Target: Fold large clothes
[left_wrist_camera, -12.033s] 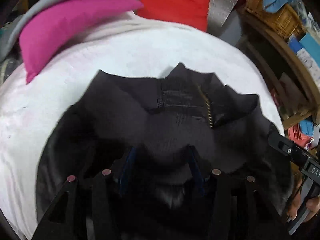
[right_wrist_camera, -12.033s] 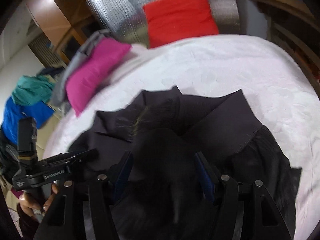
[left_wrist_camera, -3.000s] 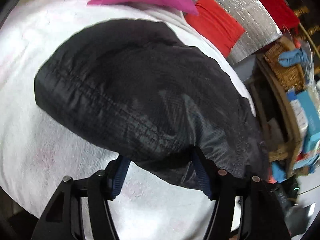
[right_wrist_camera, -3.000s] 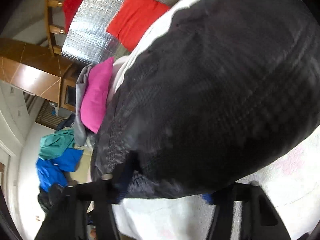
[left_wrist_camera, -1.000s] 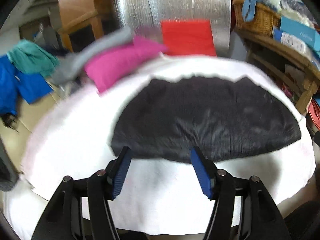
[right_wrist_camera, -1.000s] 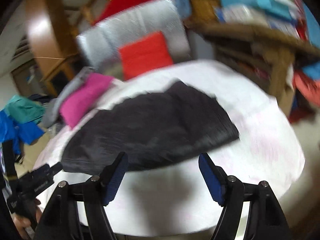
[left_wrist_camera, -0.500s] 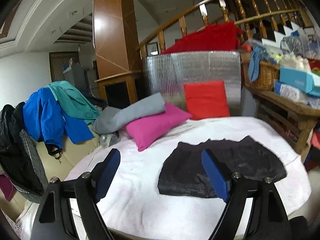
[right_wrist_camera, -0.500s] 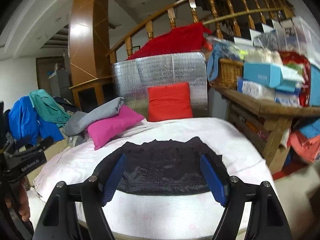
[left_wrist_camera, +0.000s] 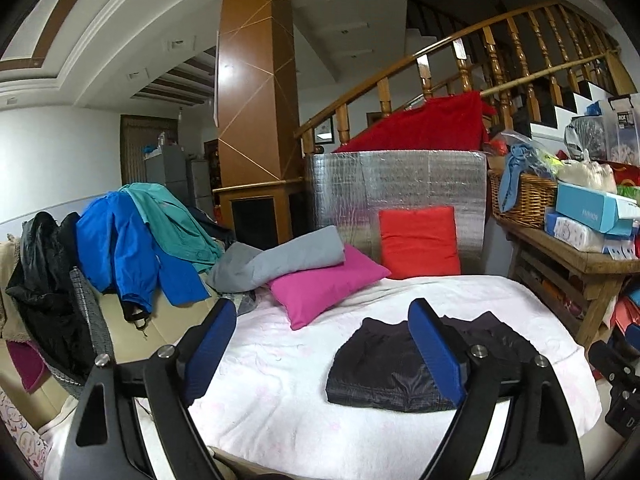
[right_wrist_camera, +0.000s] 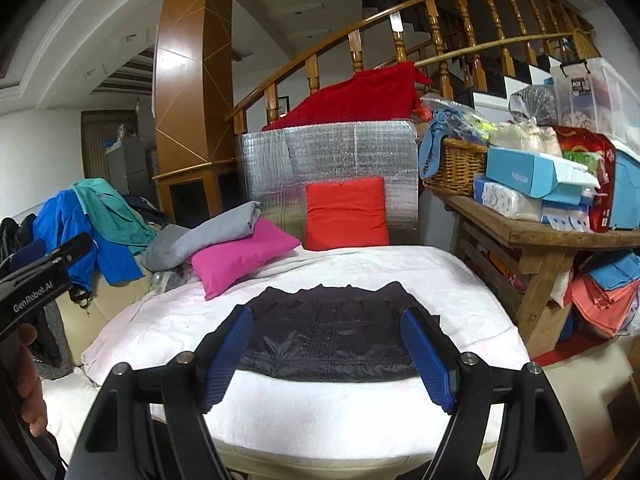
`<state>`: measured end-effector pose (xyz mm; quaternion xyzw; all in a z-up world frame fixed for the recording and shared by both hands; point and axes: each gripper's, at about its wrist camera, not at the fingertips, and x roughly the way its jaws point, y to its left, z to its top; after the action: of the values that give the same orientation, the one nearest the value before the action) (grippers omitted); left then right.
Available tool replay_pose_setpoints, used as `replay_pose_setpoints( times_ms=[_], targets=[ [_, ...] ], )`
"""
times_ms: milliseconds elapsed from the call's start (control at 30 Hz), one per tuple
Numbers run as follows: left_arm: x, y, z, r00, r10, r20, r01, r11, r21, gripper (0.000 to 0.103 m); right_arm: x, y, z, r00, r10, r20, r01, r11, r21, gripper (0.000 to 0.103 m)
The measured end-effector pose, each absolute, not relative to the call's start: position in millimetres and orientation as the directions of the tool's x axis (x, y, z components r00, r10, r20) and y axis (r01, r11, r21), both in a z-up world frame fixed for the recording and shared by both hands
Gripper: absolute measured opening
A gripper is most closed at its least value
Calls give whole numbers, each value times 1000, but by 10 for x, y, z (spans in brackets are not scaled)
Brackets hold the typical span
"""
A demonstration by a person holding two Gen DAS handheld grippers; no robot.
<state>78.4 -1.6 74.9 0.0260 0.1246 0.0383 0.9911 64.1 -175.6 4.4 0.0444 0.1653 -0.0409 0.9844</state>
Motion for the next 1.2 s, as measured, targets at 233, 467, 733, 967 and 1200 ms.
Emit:
replay_pose_setpoints(
  times_ms=[233,467,733,967,1200],
  targets=[
    [739,-48,749,966,86,-243,-70,995,73,89,697,-1683,-10,935,-85,-344,112,992,60,81],
    [734,-60,728,966,83,-246,-66,995,75,89,723,-1736,-33,935,-75,-346,107,991,74,81],
    [732,-42,724,965,74,-251,-56,995,78,89,715,-1739,-33,935,-73,-346,105,992,76,81],
    [725,-58,712,965,72,-254,-53,995,82,90,710,-1720,-34,936,-76,-345,108,991,74,81],
    [709,-58,710,966,72,-250,-53,995,82,90,706,-1709,-26,936,-77,-343,112,990,82,81]
  ],
)
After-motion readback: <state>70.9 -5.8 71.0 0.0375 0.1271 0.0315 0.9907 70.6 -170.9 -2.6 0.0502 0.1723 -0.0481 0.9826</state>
